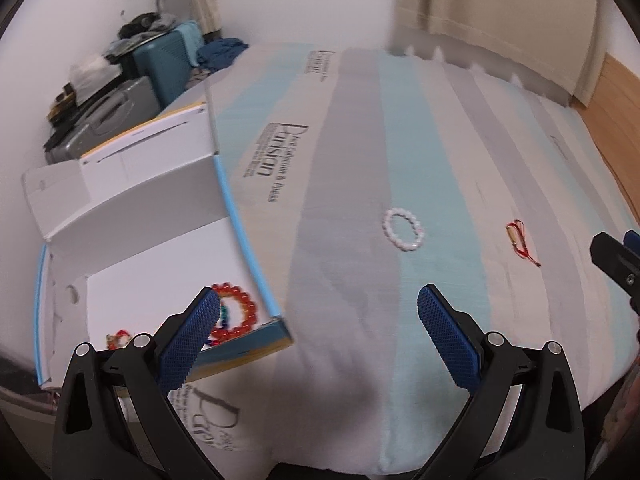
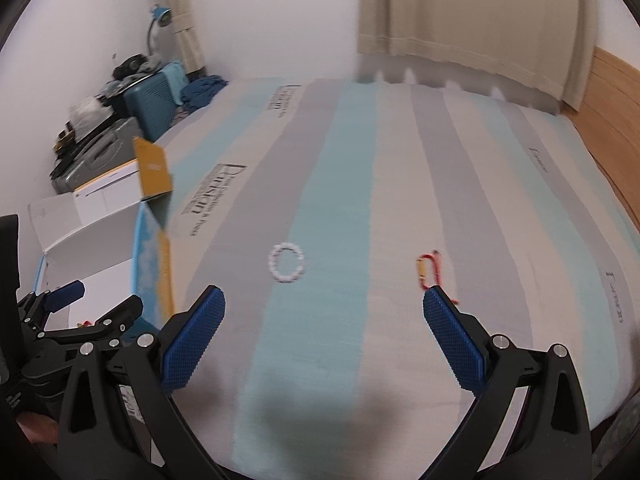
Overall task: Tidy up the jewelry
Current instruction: 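Withdraw both tools and move over the white bead and red cord bracelets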
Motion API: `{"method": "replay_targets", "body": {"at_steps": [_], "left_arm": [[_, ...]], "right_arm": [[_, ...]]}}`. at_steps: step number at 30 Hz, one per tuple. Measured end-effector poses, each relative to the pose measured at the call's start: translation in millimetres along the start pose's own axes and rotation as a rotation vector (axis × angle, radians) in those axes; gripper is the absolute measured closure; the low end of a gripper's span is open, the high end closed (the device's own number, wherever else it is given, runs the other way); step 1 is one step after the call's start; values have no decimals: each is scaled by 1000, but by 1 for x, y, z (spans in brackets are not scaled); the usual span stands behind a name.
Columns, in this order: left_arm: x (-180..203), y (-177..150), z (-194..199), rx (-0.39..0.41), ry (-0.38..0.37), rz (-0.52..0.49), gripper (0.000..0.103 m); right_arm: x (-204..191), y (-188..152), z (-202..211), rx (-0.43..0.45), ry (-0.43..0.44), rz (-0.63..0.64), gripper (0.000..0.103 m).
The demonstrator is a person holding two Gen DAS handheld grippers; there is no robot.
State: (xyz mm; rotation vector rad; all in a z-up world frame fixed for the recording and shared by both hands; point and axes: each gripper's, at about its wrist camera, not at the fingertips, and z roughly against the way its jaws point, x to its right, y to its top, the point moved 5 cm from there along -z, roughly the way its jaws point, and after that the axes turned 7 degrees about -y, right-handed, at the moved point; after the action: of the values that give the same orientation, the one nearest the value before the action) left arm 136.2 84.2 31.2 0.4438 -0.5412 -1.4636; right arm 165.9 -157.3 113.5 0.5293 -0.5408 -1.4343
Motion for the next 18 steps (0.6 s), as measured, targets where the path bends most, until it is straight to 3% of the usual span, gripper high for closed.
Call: {"method": "replay_targets", "body": {"at_steps": [11,18], "left_arm": [[44,17,-45,-19,-49,-44,6],[59,35,-95,-60,-64,-60,6]], "right_arm": [[68,-4,-35,-49,-51,-70,7],[95,0,-77,-93,-73,-88,7]]}}
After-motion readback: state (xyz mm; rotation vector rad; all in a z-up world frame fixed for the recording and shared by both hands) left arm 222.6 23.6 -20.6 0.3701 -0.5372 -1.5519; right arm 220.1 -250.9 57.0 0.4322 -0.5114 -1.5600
